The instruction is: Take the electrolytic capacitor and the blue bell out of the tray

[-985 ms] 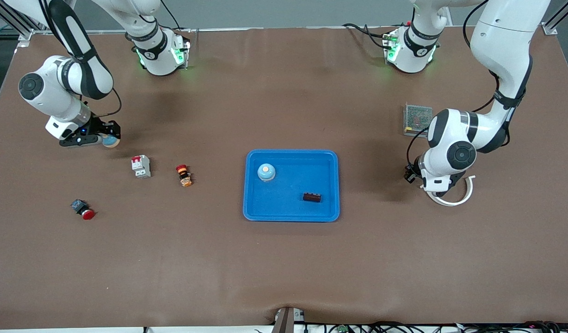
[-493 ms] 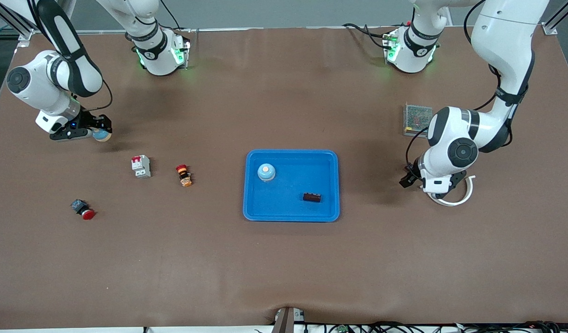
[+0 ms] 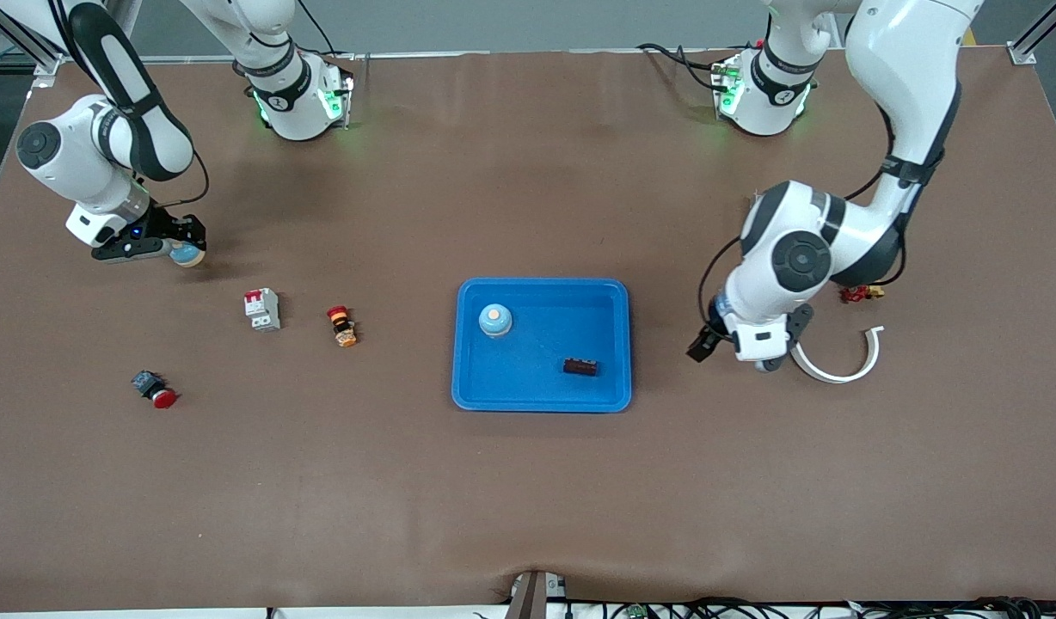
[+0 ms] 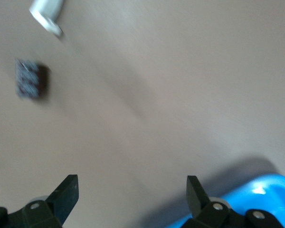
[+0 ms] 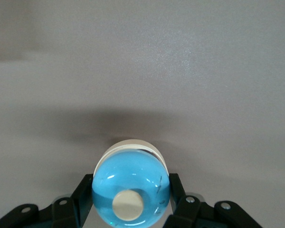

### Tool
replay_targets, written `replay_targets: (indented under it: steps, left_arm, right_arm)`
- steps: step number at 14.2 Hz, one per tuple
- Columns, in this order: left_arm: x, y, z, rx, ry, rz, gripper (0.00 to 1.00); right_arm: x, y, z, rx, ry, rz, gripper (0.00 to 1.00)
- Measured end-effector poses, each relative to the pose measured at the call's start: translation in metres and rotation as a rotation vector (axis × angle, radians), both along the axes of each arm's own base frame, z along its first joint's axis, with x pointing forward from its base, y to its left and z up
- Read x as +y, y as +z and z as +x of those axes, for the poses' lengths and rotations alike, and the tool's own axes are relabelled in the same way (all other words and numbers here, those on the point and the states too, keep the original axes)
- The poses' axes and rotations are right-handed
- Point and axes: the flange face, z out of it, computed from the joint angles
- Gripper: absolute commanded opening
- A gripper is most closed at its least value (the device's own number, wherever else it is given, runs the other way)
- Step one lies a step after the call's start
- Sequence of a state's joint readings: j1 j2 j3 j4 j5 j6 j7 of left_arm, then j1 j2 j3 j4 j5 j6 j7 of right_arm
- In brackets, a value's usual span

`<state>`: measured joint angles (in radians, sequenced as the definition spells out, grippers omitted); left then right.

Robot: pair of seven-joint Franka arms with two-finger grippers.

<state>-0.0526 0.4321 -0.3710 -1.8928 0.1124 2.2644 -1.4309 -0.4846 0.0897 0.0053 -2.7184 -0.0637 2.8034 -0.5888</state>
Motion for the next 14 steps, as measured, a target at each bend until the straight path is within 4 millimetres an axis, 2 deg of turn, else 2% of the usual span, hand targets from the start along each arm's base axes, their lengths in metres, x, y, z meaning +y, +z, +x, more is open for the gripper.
replay_targets:
  steps: [3, 6, 9, 10, 11, 14]
  left_arm:
    - [-0.062, -0.002, 0.011, -0.006, 0.141, -0.042, 0.89]
    - [-0.114, -0.022, 0.018, 0.016, 0.271, -0.074, 0.84]
    - [-0.141, -0.039, 0.018, 0.035, 0.335, -0.086, 0.71]
    - [-0.145, -0.042, 0.018, 0.034, 0.351, -0.093, 0.69]
    - [-0.15, -0.047, 0.017, 0.031, 0.371, -0.101, 0.69]
    - [-0.157, -0.058, 0.016, 0.016, 0.417, -0.117, 0.62]
  right_arm:
    - [0.001, -0.012, 0.0, -0.005, 0.003, 0.0, 0.0]
    - [0.001, -0.016, 0.0, -0.015, 0.006, -0.002, 0.0]
    - [0.002, -0.025, 0.0, -0.027, 0.008, -0.006, 0.0]
    - [0.002, -0.025, 0.0, -0.029, 0.01, -0.006, 0.1]
    - [0.002, -0.025, 0.0, -0.029, 0.011, -0.006, 0.99]
    - [0.002, -0.027, 0.0, -0.031, 0.012, -0.006, 1.0]
